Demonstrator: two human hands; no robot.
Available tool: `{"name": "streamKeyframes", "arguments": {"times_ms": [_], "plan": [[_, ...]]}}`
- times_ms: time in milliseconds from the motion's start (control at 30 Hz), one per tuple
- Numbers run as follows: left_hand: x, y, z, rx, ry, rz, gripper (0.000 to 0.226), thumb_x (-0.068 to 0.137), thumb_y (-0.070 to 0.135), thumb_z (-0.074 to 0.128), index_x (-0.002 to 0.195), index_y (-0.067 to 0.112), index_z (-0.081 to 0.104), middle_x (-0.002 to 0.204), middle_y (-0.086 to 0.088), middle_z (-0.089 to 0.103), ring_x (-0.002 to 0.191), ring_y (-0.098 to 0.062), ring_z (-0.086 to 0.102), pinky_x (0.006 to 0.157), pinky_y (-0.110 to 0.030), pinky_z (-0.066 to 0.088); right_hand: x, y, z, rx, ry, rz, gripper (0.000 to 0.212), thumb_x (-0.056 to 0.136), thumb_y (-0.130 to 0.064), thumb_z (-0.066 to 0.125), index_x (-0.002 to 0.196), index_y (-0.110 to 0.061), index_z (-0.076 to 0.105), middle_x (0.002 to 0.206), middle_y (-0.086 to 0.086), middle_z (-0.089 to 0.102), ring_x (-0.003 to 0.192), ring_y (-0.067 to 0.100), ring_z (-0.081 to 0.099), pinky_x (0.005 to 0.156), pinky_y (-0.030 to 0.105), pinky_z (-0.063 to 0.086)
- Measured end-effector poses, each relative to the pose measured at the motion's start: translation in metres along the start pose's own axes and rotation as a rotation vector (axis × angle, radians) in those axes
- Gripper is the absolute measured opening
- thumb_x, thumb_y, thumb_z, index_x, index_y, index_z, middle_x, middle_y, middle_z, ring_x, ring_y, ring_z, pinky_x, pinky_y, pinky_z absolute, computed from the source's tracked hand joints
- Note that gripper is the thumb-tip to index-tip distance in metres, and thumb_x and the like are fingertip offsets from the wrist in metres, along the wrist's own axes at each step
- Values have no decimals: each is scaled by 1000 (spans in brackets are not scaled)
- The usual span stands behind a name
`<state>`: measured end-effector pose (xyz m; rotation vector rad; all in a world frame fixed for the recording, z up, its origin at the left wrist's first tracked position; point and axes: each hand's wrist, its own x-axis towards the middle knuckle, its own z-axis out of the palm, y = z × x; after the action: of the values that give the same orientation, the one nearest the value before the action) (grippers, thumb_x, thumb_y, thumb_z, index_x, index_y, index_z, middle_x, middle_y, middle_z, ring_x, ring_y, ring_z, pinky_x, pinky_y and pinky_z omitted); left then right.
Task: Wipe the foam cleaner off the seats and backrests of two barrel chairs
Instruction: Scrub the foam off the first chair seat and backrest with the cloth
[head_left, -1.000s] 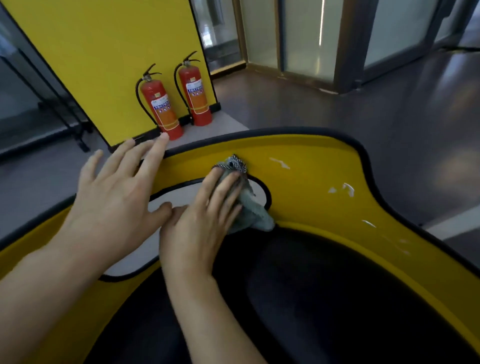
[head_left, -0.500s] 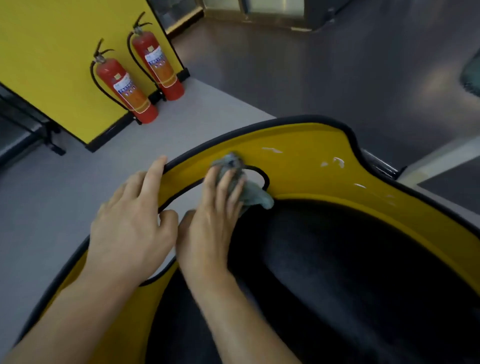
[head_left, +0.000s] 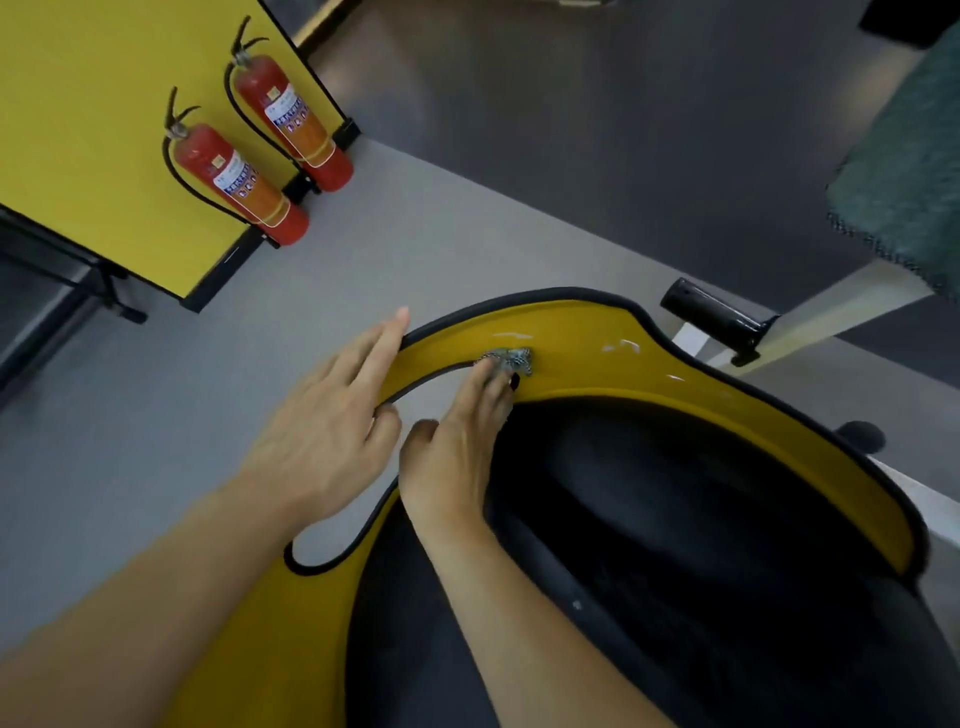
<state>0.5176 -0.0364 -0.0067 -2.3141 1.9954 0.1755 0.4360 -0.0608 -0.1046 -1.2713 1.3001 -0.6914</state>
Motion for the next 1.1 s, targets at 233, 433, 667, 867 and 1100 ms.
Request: {"name": "streamKeyframes", "arguments": {"times_ms": [233,433,667,867,1100], "plan": [[8,-18,2,89,-38,131,112,93,31,65,150,49,-30,169,7,13,141,-22,38,102,-33,41,2,26,4,-111,-32,-159,98,99,-36,59,157,-26,-18,159,-3,-32,151,21,-25,125,49,8],[12,-29,18,84,89,188,120,88,24,76,156,45,-20,169,8,12,149,-21,28,110,-37,38,-2,31,29,-309,143,-266,102,92,-40,67,158,-23,-8,167,12,-14,152,30,-23,123,58,9],[13,-31,32,224,226,193,117,84,43,76,161,37,-11,170,6,16,149,-25,32,106,-43,46,10,52,32,-346,303,-353,83,99,-56,46,161,-25,0,167,7,-13,153,32,-19,121,63,8],[13,-33,34,303,265,210,115,77,63,64,162,37,-8,170,-2,18,145,-33,39,107,-48,46,27,56,27,-275,425,-305,65,107,-47,31,161,-24,3,168,8,-9,153,31,-17,120,65,12],[13,-34,32,350,229,213,128,75,61,77,158,41,-18,171,3,9,141,-33,43,104,-45,48,13,61,44,-395,328,-506,95,87,-19,68,161,-26,8,169,9,-4,153,35,-15,119,66,10]]}}
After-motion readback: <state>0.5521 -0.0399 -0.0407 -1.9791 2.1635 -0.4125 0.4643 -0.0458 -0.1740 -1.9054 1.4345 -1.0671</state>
